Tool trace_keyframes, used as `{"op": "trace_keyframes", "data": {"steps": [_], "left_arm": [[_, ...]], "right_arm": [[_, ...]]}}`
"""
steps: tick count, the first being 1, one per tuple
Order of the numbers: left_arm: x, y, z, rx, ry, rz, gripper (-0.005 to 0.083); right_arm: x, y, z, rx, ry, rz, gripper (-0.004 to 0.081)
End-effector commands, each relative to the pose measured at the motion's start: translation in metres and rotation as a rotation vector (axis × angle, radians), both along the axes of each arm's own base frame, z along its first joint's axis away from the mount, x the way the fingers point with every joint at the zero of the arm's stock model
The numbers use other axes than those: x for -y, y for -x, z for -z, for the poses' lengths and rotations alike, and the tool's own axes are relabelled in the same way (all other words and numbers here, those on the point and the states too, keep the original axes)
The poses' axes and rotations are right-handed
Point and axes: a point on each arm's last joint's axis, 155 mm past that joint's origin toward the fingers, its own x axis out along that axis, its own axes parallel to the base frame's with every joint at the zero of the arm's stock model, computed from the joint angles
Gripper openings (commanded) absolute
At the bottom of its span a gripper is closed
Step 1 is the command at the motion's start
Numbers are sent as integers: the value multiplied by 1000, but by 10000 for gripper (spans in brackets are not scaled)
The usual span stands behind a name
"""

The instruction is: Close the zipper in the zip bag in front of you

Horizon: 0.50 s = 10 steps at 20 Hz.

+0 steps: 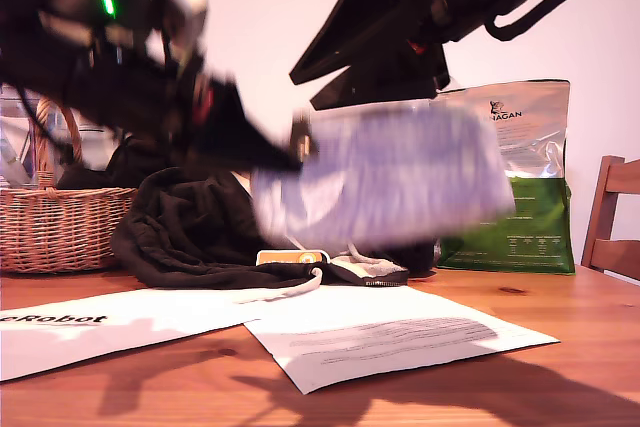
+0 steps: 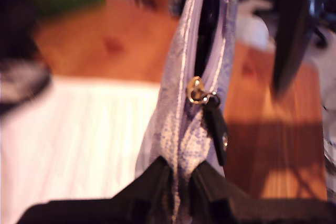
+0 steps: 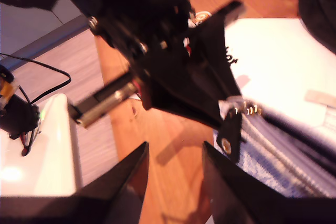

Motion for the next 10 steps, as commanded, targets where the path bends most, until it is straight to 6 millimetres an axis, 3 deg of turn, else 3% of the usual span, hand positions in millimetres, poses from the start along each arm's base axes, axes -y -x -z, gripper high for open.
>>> {"op": "trace_keyframes", "data": {"steps": [1, 10], "left_arm": [[3, -2, -7, 16, 15, 5, -23], [8, 2, -17, 36, 47, 32, -23]], "right_arm": [[1, -2, 9, -10, 12, 20, 281], [18, -24, 14, -6, 39, 116, 282]]}}
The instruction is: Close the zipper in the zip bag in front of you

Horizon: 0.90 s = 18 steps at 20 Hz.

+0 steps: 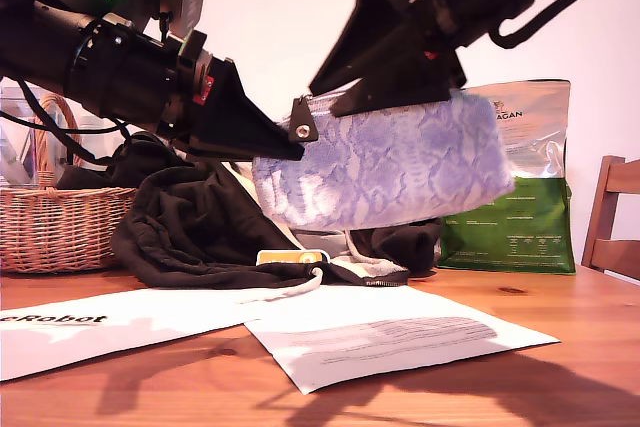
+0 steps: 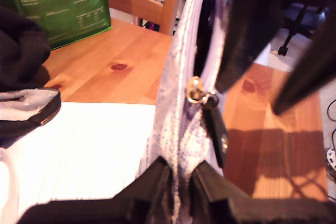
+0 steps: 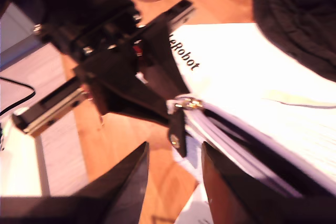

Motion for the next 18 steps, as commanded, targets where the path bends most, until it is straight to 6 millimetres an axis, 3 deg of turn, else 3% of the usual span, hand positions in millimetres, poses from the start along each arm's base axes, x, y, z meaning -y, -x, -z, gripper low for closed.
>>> {"op": "trace_keyframes", "data": {"steps": [1, 6, 14, 18], "left_arm": [[9, 3, -15, 21, 43, 27, -23], [23, 15, -23, 30, 73, 71, -23], [35, 24, -27, 51, 85, 102, -23], [35, 22, -31, 51, 100, 89, -23]], "right_arm": [[2, 0, 11, -32, 8, 12, 282], [-4, 3, 24, -127, -8, 15, 282], [-8, 3, 22, -139, -33, 11, 277], [-10, 5, 22, -142, -33, 6, 124]]}}
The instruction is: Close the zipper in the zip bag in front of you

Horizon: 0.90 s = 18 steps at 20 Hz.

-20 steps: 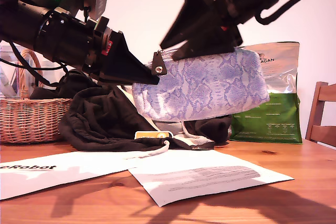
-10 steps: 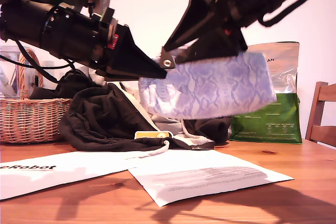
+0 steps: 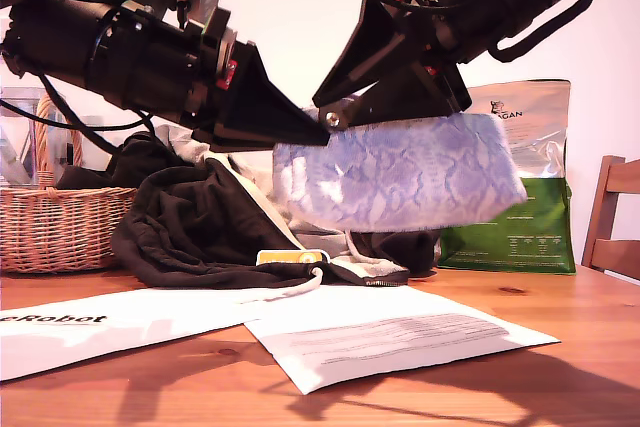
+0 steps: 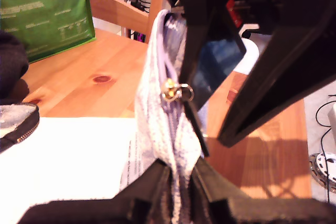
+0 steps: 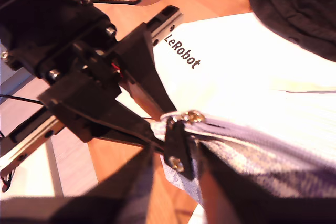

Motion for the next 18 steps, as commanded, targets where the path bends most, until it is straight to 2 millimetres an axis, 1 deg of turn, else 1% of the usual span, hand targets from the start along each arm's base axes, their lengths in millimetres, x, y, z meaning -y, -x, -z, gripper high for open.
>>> {"op": "trace_keyframes", "data": {"steps": [1, 4, 7, 13, 14, 18], "left_arm": [[14, 9, -20, 53, 51, 53, -23], [16, 11, -20, 39, 54, 55, -23], [17, 9, -18, 46, 43, 39, -23], [1, -11, 10, 182, -132, -43, -23], [-1, -14, 13, 183, -149, -59, -23], [-11, -24, 24, 279, -247, -81, -23]], "right_arm": [[-6, 8, 15, -33, 15, -24, 94], [-7, 7, 13, -23, 9, -27, -14], [-8, 8, 13, -23, 8, -28, -13], [-8, 15, 16, -65, 5, -43, -13], [-9, 17, 15, -74, -2, -48, -13], [-7, 19, 18, -100, 7, -42, -13]]}}
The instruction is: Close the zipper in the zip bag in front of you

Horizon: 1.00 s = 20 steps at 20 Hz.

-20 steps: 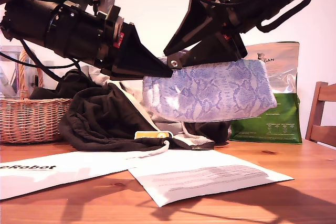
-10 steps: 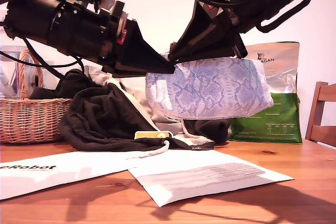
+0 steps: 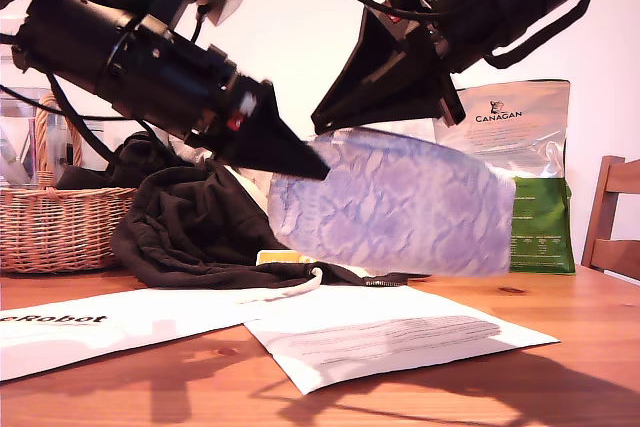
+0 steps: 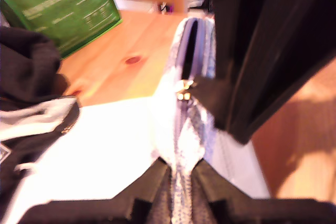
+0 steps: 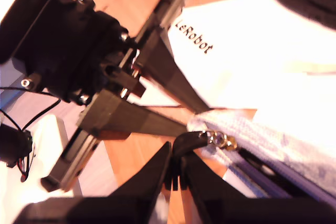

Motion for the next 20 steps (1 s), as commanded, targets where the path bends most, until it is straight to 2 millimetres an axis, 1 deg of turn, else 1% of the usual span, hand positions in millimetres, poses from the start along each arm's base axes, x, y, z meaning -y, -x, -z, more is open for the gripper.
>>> {"op": "trace_keyframes", "data": {"steps": [1, 3, 8, 12, 15, 18, 20], "left_arm": [[-2, -8, -6, 65, -23, -6, -23], [-6, -11, -2, 111, -71, -6, -23], [-11, -15, 1, 174, -126, 12, -23], [-21, -23, 3, 217, -161, 10, -23], [-29, -29, 3, 210, -163, -10, -23], [-29, -28, 3, 208, -157, -4, -23], [-25, -23, 1, 198, -133, 28, -23]], "right_arm": [[-2, 8, 9, -27, 5, -19, -13], [-1, 9, 10, -36, 11, -18, -13], [5, 8, 14, -55, 23, -4, -13], [19, 6, 22, -101, 53, 27, -13], [29, 4, 27, -119, 72, 43, -13], [33, 1, 29, -123, 79, 58, -13], [39, 0, 34, -121, 111, 74, -13]]}}
